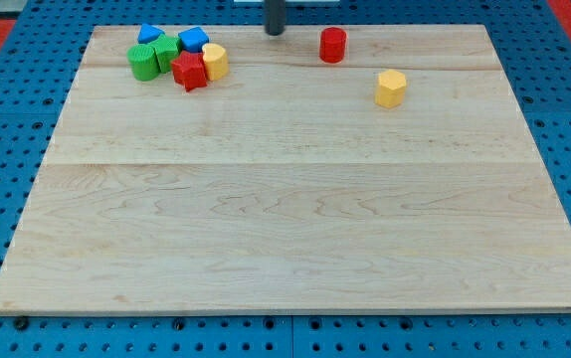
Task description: Push the yellow hexagon into the red circle
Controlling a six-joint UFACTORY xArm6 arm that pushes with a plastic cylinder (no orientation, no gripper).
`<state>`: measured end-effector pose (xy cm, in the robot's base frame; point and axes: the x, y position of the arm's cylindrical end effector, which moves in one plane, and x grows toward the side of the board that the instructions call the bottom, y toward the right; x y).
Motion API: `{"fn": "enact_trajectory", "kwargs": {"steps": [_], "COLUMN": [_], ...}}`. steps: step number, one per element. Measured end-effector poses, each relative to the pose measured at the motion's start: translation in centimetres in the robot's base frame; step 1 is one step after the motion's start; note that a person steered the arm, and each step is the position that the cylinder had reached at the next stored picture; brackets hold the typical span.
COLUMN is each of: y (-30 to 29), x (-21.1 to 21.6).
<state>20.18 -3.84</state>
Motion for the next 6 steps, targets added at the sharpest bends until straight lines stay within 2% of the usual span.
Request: {"fn": "enact_trajectory", "kwargs": {"steps": [2, 3, 4, 5, 6], "y": [14.9, 11.7, 10.9, 13.8, 18.1], "x": [3.4, 4.3, 11.1, 16.1, 14.0]}}
